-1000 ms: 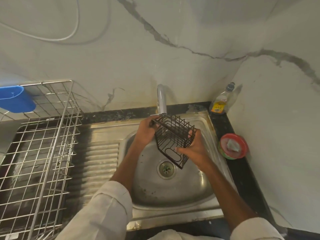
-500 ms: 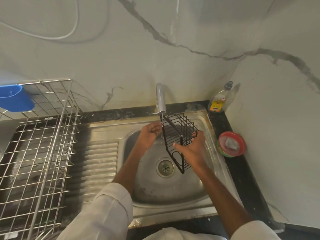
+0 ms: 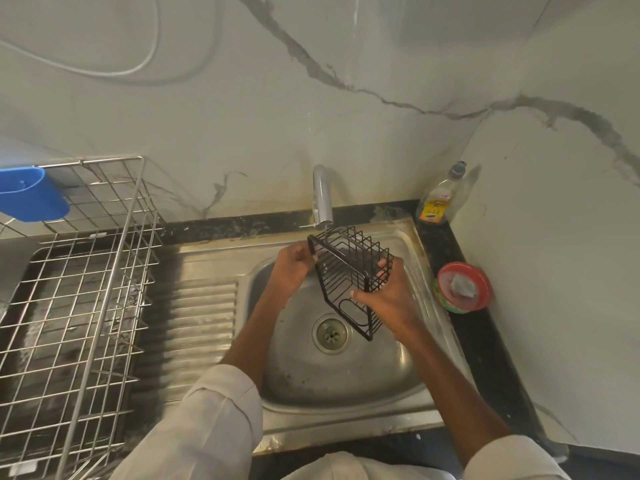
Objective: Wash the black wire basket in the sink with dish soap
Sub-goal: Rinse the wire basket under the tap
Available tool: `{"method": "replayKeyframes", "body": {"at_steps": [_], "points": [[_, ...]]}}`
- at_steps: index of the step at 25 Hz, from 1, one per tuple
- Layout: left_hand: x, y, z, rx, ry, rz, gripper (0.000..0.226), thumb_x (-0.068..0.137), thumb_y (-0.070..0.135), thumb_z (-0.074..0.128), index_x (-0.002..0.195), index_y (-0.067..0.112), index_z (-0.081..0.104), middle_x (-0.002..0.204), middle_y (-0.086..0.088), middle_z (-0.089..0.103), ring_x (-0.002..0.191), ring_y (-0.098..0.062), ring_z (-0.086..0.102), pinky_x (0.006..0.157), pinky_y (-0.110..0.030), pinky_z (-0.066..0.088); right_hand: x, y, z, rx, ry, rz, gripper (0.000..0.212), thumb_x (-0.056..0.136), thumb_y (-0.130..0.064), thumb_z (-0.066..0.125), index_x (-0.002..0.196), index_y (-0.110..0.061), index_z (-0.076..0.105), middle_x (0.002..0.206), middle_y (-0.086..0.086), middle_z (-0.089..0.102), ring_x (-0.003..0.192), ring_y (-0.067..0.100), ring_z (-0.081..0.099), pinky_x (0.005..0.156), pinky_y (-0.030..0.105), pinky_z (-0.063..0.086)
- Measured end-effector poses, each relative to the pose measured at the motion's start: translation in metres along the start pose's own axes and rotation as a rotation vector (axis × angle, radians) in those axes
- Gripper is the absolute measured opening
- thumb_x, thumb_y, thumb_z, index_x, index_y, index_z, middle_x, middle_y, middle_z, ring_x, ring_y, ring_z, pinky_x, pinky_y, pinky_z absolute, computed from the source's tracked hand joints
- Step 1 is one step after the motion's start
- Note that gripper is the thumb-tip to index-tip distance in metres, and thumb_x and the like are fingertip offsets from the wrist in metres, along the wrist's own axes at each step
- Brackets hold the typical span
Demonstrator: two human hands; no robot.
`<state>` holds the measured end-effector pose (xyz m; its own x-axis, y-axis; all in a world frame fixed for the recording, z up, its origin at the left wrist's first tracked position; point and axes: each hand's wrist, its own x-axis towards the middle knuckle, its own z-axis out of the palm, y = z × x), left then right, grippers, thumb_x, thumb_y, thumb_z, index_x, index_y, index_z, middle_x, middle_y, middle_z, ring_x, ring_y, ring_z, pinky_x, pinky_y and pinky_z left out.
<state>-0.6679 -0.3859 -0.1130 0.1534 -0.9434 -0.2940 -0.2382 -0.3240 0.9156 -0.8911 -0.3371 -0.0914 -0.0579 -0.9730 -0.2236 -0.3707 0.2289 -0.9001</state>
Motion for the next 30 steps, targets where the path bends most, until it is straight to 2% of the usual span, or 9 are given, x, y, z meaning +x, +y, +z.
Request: {"method": "replayKeyframes", "body": {"at_steps": [5,8,12,14,17,20,22,25,30], "points": [[-0.012,0.010,-0.013,0.229,0.045,0.112,0.024,0.105,0.007,0.061,0.121,0.018,0.075,0.111,0.002,0.077,0.105,-0.016,0.071,0.092,-0.029,0.055,0.019,0.000,0.001,-0.002,-0.168,-0.081,0.089,0.067,-0.001,0.091,0.140,-0.026,0.047,0.131,-0.007,0.060,0.121,0.009,0.062,0.093,0.033,0.060],[-0.022,0.004,-0.029,0.326,0.079,0.141,0.035,0.103,0.002,0.059,0.130,0.019,0.072,0.116,0.002,0.077,0.108,-0.017,0.071,0.100,-0.035,0.056,0.034,-0.005,0.007,0.035,-0.301,-0.011,0.097,0.073,0.011,0.081,0.151,-0.029,0.039,0.134,-0.007,0.061,0.125,0.013,0.060,0.093,0.031,0.058],[-0.043,-0.007,-0.051,0.222,0.073,0.097,0.052,0.093,0.001,0.071,0.140,0.021,0.064,0.129,0.007,0.074,0.108,0.005,0.069,0.105,-0.029,0.057,0.056,-0.012,0.020,0.065,-0.440,0.046,0.098,0.082,0.021,0.066,0.158,-0.031,0.035,0.142,0.000,0.060,0.128,0.018,0.058,0.079,0.019,0.057],[-0.055,-0.015,-0.059,0.183,0.096,0.064,0.063,0.085,0.017,0.077,0.143,0.031,0.056,0.135,0.011,0.070,0.118,-0.006,0.070,0.106,-0.042,0.057,0.066,-0.018,0.031,0.084,-0.511,0.056,0.096,0.086,0.022,0.060,0.159,-0.034,0.035,0.146,0.003,0.057,0.121,0.013,0.059,0.076,0.014,0.057],[-0.072,-0.022,-0.063,0.137,0.075,0.048,0.073,0.076,0.019,0.076,0.143,0.032,0.051,0.130,0.012,0.068,0.120,-0.014,0.069,0.100,-0.050,0.060,0.079,-0.020,0.044,0.123,-0.539,0.060,0.092,0.088,0.023,0.054,0.156,-0.038,0.040,0.155,0.000,0.049,0.130,0.014,0.054,0.091,0.021,0.057],[-0.083,-0.024,-0.063,0.088,0.138,-0.001,0.078,0.071,0.015,0.081,0.140,0.031,0.048,0.128,0.011,0.067,0.115,-0.017,0.072,0.093,-0.052,0.064,0.090,-0.020,0.061,0.085,-0.511,-0.020,0.081,0.089,0.017,0.060,0.147,-0.039,0.052,0.153,0.001,0.053,0.140,0.022,0.050,0.109,0.042,0.052],[-0.089,-0.022,-0.060,0.061,0.165,-0.040,0.077,0.070,0.013,0.085,0.134,0.028,0.046,0.125,0.007,0.069,0.108,-0.018,0.076,0.087,-0.047,0.066,0.094,-0.024,0.068,0.055,-0.429,-0.044,0.065,0.091,0.010,0.065,0.140,-0.031,0.062,0.139,0.001,0.065,0.127,0.021,0.061,0.102,0.040,0.057],[-0.095,-0.010,-0.050,0.111,0.247,-0.095,0.075,0.066,0.024,0.092,0.125,0.026,0.045,0.114,0.004,0.070,0.098,-0.014,0.074,0.079,-0.030,0.064,0.095,-0.039,0.072,0.052,-0.351,-0.051,0.048,0.090,0.006,0.071,0.130,-0.020,0.071,0.130,0.001,0.070,0.113,0.015,0.068,0.080,0.017,0.059],[-0.103,-0.014,-0.044,0.117,0.352,-0.104,0.085,0.053,0.057,0.086,0.124,0.037,0.044,0.116,0.007,0.071,0.099,-0.015,0.074,0.082,-0.044,0.066,0.098,-0.051,0.072,0.020,-0.490,-0.037,0.053,0.090,0.013,0.064,0.126,-0.024,0.073,0.137,0.004,0.066,0.121,0.014,0.060,0.090,0.024,0.056]]}}
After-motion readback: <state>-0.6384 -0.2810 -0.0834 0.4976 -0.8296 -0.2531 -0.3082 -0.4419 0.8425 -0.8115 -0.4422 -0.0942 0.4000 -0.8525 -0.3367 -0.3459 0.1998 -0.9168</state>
